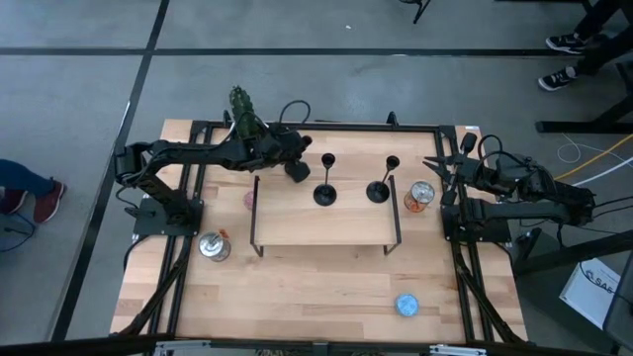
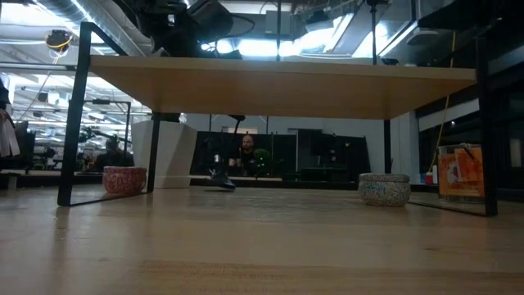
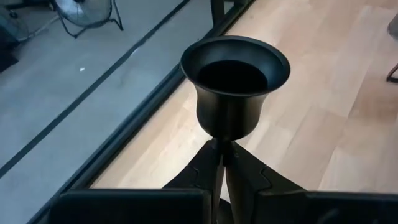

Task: Pick & Place candle stick holders
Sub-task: Put the black candle holder on the shelf

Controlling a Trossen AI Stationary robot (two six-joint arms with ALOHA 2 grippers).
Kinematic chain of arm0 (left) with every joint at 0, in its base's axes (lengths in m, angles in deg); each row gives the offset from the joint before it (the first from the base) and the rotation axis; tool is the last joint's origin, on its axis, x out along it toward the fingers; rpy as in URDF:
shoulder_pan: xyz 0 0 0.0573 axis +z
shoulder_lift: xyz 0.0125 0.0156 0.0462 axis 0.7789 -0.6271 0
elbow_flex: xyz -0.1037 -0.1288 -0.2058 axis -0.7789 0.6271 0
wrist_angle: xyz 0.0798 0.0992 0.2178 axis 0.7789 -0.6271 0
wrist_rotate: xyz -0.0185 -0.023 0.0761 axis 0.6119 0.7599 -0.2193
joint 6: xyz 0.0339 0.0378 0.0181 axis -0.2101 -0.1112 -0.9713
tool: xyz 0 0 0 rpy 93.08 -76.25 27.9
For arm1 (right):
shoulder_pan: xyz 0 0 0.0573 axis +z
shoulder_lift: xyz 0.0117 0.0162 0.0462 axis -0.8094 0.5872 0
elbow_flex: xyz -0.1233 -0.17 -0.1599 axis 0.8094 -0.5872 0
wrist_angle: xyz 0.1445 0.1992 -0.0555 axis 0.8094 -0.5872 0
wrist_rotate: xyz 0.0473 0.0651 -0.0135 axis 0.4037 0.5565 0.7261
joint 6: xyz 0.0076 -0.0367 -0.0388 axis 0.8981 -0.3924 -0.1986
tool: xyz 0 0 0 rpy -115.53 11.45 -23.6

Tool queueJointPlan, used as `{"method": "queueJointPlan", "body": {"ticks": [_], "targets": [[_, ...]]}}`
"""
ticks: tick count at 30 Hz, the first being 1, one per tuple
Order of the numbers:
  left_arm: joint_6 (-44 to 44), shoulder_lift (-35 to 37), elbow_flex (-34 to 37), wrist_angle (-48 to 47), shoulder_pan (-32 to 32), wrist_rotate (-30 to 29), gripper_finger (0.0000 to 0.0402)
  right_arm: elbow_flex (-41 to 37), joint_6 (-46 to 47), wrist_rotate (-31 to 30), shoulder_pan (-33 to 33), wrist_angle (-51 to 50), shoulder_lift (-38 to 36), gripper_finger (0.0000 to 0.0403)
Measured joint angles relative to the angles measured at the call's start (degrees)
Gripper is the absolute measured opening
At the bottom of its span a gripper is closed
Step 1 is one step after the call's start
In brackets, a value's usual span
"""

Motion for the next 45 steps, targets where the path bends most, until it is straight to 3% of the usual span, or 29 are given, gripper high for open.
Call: {"method": "queueJointPlan", "body": {"ticks": [11,31,38,45], "targets": [[-2.75,3.88,0.00,1.41,0.04,-3.05,0.0012,0.00,-0.01,0.02,0.00,0.00,0.00,0.0053],[-7.56,27.12,0.02,-5.11,0.04,-2.85,0.0012,-0.02,0.00,0.07,0.00,0.00,0.00,0.0053],[-4.98,32.22,0.02,-7.32,0.03,5.01,0.0012,-0.02,0.00,0.08,-0.01,-0.01,0.00,0.0053],[-1.93,33.00,0.02,-7.99,-2.22,13.24,0.0012,-0.02,-0.01,0.07,0.00,0.00,0.00,0.0053]]}}
